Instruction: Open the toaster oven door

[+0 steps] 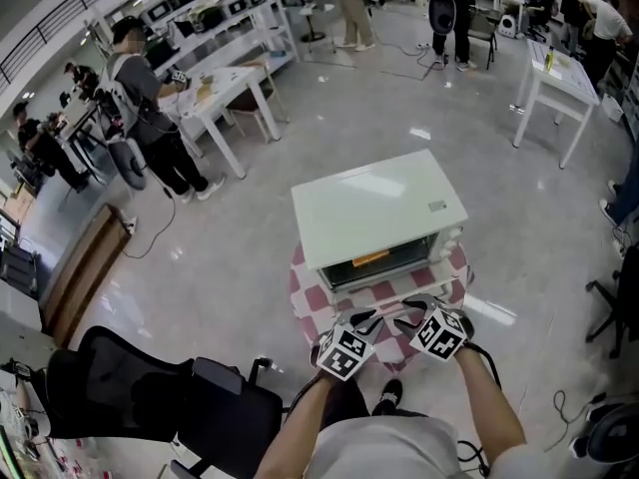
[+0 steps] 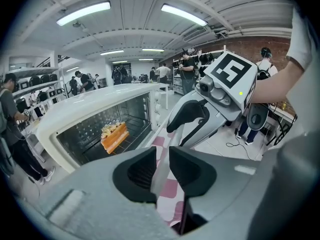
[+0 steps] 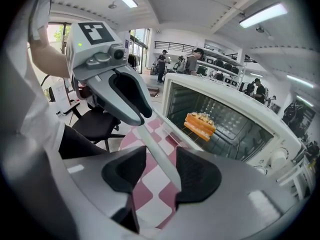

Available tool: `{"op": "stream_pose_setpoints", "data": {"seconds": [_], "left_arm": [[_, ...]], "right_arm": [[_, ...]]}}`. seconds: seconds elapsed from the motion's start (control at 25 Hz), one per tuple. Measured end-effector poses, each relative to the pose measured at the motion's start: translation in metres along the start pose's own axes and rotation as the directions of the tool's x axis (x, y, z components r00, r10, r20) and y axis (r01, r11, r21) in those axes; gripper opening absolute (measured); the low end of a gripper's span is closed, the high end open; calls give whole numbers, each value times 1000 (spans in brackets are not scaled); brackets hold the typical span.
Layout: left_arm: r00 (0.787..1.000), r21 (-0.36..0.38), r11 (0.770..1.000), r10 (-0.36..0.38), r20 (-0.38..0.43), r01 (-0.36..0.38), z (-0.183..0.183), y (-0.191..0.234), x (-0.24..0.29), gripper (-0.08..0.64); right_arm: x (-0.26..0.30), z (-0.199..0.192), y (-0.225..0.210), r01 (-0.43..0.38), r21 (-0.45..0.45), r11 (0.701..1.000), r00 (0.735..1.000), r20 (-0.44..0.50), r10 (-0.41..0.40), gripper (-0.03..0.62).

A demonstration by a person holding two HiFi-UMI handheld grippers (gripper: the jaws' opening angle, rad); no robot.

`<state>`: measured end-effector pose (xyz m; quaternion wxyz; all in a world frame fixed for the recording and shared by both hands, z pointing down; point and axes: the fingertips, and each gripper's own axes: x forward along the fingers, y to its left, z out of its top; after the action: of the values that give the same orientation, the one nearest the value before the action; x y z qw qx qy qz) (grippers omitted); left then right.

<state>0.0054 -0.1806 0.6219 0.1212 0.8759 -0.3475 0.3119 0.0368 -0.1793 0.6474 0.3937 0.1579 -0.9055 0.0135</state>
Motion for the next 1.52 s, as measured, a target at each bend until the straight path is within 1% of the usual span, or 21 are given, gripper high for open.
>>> {"op": "stream_pose_setpoints", "data": {"seconds": [0.12, 0.24, 0.32, 0.44, 0.48, 0.56, 0.64, 0.72, 0.92, 1.0, 1.08, 1.28, 1.4, 1.44, 1.48, 1.52], "left_arm": [[1000, -15, 1000, -4, 3, 4, -3, -1, 0, 87], [1000, -23, 1000, -7, 2, 8, -7, -5, 0, 84], [1000, -31, 999, -8, 3, 8, -9, -7, -2, 84], [1000, -65, 998, -7, 19, 8, -9, -7, -2, 84], [1000, -82, 997, -6, 27, 8, -11, -8, -2, 84], [999, -112, 994, -1, 39, 6, -12, -8, -4, 84], [999, -121, 993, 2, 38, 3, -14, -8, -6, 77], [999, -129, 992, -3, 34, 7, -18, -8, -6, 74], [999, -162, 986, -24, 32, 29, -25, -18, -4, 67], [999, -188, 981, -39, 36, 45, -30, -23, -3, 67], [997, -224, 972, -61, 44, 69, -35, -32, -3, 66], [996, -242, 966, -87, 24, 90, -50, -45, -4, 64], [996, -255, 963, -92, 14, 93, -59, -48, -5, 64], [996, -258, 962, -90, 10, 89, -63, -47, -5, 64], [996, -262, 961, -85, 6, 83, -66, -45, -6, 64], [997, -266, 961, -79, 1, 76, -69, -43, -6, 59]], "right_arm": [[0, 0, 1, -8, 21, 1000, 1000, 22, 8, 187], [-4, 3, 1, -11, 93, 996, 997, 76, 4, 168], [-6, 4, -3, 6, 140, 990, 993, 117, -22, 146], [-8, 2, -7, 37, 193, 981, 986, 153, -67, 138], [-9, 2, -8, 43, 230, 972, 981, 173, -84, 133], [-11, 2, -11, 51, 326, 944, 967, 220, -129, 130], [-10, 2, -13, 57, 398, 916, 956, 243, -165, 130], [-7, 0, -12, 66, 427, 902, 954, 238, -182, 130], [-3, -11, -7, 80, 471, 879, 951, 228, -209, 123], [-1, -17, -5, 81, 491, 867, 950, 225, -216, 116], [3, -25, 1, 78, 507, 858, 954, 212, -211, 110], [18, -55, 17, 72, 545, 835, 972, 149, -181, 101], [26, -79, 19, 93, 596, 797, 974, 111, -197, 25], [28, -85, 19, 94, 609, 787, 973, 111, -202, 18], [30, -88, 19, 95, 615, 783, 971, 115, -208, 2], [32, -90, 19, 98, 615, 782, 969, 120, -216, 2]]}}
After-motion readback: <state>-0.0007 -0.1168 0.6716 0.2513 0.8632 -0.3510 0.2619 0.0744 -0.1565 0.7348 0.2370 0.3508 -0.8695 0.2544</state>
